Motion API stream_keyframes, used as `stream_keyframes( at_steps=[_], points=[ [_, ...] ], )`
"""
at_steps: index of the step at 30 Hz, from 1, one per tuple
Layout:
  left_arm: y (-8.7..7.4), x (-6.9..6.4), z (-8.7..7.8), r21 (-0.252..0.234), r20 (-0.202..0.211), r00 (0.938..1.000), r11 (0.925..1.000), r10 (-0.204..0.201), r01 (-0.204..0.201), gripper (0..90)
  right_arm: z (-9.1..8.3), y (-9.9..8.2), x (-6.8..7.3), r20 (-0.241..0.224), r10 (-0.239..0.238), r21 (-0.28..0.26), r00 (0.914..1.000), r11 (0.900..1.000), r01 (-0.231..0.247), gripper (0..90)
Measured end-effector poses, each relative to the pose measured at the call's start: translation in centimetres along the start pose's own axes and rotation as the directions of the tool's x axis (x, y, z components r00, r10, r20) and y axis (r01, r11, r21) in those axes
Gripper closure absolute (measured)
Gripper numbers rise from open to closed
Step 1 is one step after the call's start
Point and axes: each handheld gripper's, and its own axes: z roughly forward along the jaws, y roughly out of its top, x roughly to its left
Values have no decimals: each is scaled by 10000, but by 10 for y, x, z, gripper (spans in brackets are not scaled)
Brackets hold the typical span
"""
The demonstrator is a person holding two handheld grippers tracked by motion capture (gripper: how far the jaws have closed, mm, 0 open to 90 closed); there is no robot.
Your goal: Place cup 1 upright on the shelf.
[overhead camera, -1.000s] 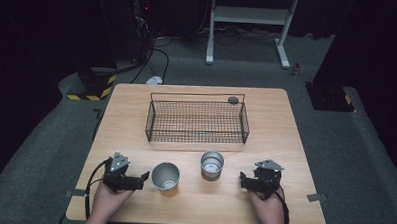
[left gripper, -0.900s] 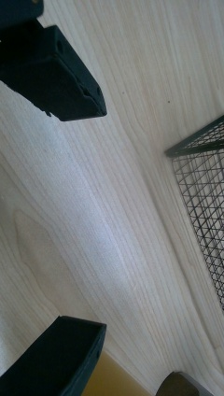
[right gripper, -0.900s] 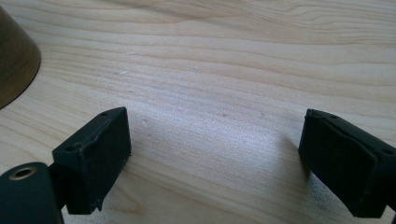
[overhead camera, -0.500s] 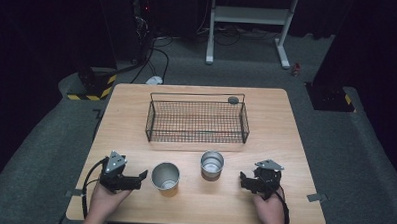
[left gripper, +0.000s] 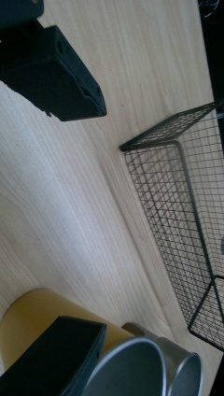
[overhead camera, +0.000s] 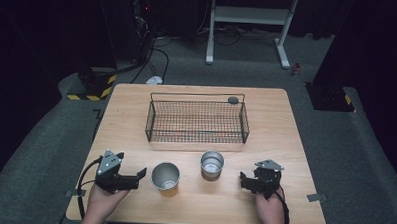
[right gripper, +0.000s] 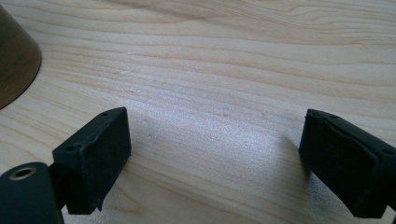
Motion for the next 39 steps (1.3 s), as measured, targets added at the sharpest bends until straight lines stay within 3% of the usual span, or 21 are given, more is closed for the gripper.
stream_keyframes(
  at_steps=[12, 18, 29, 39],
  points=[
    [12, -17, -12, -533, 424, 9987, 9983, 276, -253, 5, 0, 0, 0, -40, -12, 10, 10000, 10000, 12, 89],
    [15, -26, -13, -704, 822, 9958, 9969, 404, -346, 5, 0, 0, 0, -99, -135, 14, 9999, 9999, 135, 90],
    [17, -42, -12, -904, 1411, 9874, 9942, 714, -589, 5, 0, 0, 0, -113, -141, 26, 9998, 9999, 141, 90],
    [16, -56, -7, -924, 2055, 9750, 9935, 844, -665, 5, 0, 0, 0, -104, -139, 20, 9998, 9999, 139, 90]
  ],
)
